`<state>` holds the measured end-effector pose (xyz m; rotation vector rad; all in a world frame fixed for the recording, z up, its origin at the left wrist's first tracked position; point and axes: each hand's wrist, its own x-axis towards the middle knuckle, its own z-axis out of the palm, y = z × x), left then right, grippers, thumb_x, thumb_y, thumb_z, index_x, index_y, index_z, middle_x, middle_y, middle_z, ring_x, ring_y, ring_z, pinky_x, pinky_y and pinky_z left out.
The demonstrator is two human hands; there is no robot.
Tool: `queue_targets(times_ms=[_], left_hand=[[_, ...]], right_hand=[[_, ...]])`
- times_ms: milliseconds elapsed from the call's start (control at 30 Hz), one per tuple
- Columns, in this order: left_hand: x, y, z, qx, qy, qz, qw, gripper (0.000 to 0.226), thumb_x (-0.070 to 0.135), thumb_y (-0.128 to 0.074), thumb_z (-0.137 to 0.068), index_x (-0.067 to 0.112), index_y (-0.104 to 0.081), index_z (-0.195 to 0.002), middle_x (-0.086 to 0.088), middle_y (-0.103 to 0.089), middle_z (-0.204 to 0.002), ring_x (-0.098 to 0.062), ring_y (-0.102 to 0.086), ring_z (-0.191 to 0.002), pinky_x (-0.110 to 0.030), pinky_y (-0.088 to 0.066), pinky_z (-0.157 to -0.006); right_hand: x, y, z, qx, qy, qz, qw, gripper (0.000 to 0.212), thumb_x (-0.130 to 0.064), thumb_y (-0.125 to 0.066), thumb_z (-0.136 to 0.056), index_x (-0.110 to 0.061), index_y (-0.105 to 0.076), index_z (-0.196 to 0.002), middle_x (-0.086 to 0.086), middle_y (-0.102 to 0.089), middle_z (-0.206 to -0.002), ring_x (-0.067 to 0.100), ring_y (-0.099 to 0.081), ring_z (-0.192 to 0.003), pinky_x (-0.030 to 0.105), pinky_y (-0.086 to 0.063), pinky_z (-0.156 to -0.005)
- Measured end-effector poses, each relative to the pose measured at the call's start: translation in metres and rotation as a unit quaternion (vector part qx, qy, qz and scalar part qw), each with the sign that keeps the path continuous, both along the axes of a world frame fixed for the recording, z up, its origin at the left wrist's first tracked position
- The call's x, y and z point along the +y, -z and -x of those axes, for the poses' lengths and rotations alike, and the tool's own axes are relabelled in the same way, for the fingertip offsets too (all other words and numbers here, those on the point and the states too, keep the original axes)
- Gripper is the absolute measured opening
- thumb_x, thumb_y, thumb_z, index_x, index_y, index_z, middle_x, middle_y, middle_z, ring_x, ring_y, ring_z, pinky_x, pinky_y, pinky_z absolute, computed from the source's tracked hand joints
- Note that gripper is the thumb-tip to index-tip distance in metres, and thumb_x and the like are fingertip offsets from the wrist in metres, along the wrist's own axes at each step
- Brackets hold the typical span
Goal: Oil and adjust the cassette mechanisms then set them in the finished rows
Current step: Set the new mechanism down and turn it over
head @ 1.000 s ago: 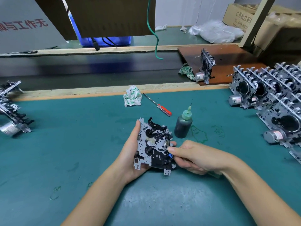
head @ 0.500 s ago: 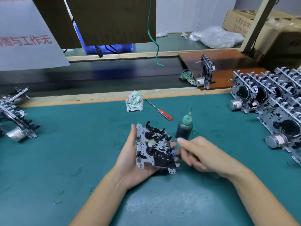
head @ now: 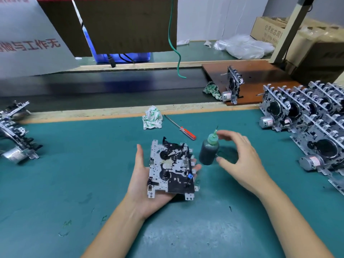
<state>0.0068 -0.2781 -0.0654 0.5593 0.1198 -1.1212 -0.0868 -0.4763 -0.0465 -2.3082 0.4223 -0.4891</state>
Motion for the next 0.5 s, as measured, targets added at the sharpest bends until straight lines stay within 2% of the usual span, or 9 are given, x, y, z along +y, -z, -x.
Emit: queue_targets(times_ms=[67, 100, 200, 267, 333, 400, 500], left_hand=[[-0.002, 0.002, 0.000, -0.008, 0.013, -0.010, 1.000, 0.093, 0.075, -0.031, -0.084, -0.005, -0.060, -0.122, -0.032, -0.050, -0.133, -0.046, -0.051, -0.121, -0.056, -0.040, -0.102], [-0.003, 0.002, 0.001, -0.006, 0.018, -0.010, 1.000, 0.088, 0.071, -0.031, -0.087, -0.006, -0.060, -0.121, -0.033, -0.050, -0.132, -0.046, -0.052, -0.120, -0.057, -0.041, -0.101], [-0.005, 0.004, 0.002, -0.009, 0.034, -0.008, 0.999, 0.078, 0.060, -0.032, -0.093, -0.007, -0.058, -0.123, -0.033, -0.050, -0.132, -0.047, -0.052, -0.119, -0.059, -0.039, -0.099], [-0.004, 0.005, 0.000, -0.016, 0.037, -0.003, 0.999, 0.076, 0.058, -0.032, -0.094, -0.007, -0.057, -0.125, -0.033, -0.048, -0.134, -0.048, -0.050, -0.120, -0.060, -0.037, -0.101], [-0.002, 0.005, -0.001, -0.013, 0.041, 0.005, 0.999, 0.075, 0.056, -0.032, -0.095, -0.008, -0.055, -0.126, -0.034, -0.047, -0.135, -0.048, -0.049, -0.122, -0.060, -0.036, -0.101], [-0.003, 0.004, -0.001, -0.008, 0.043, 0.014, 0.999, 0.075, 0.055, -0.032, -0.095, -0.009, -0.054, -0.127, -0.034, -0.046, -0.135, -0.048, -0.048, -0.123, -0.060, -0.036, -0.101], [-0.003, 0.005, -0.001, -0.010, 0.044, 0.015, 0.999, 0.074, 0.054, -0.031, -0.095, -0.009, -0.054, -0.127, -0.034, -0.047, -0.134, -0.048, -0.048, -0.123, -0.059, -0.037, -0.101]], right_hand=[[0.006, 0.000, -0.002, 0.009, -0.033, -0.099, 0.994, 0.055, -0.022, -0.079, -0.071, -0.045, -0.045, -0.108, -0.031, -0.053, -0.111, -0.004, -0.047, -0.115, 0.018, -0.033, -0.092], [0.009, 0.004, -0.004, 0.024, -0.025, -0.105, 0.994, 0.051, -0.028, -0.079, -0.072, -0.042, -0.044, -0.106, -0.033, -0.053, -0.109, -0.001, -0.046, -0.117, 0.018, -0.033, -0.090], [0.013, 0.011, -0.010, 0.027, 0.017, -0.098, 0.995, 0.041, -0.023, -0.075, -0.078, -0.031, -0.041, -0.100, -0.019, -0.062, -0.107, 0.013, -0.050, -0.117, 0.025, -0.030, -0.084], [0.014, 0.009, -0.009, -0.027, 0.002, -0.159, 0.987, 0.035, -0.021, -0.072, -0.082, -0.030, -0.043, -0.100, -0.018, -0.064, -0.104, 0.008, -0.056, -0.108, 0.025, -0.035, -0.086], [0.017, 0.002, -0.008, -0.110, -0.037, -0.271, 0.956, 0.029, -0.024, -0.068, -0.084, -0.030, -0.048, -0.104, -0.019, -0.067, -0.094, 0.003, -0.062, -0.088, 0.020, -0.046, -0.083], [0.015, -0.004, -0.007, -0.180, -0.035, -0.377, 0.908, 0.027, -0.029, -0.059, -0.080, -0.027, -0.053, -0.106, -0.011, -0.066, -0.079, 0.008, -0.059, -0.063, 0.021, -0.051, -0.066], [0.013, -0.010, -0.007, -0.212, -0.012, -0.486, 0.848, 0.028, -0.025, -0.058, -0.074, -0.017, -0.059, -0.101, -0.003, -0.057, -0.062, 0.009, -0.045, -0.048, 0.020, -0.045, -0.050]])
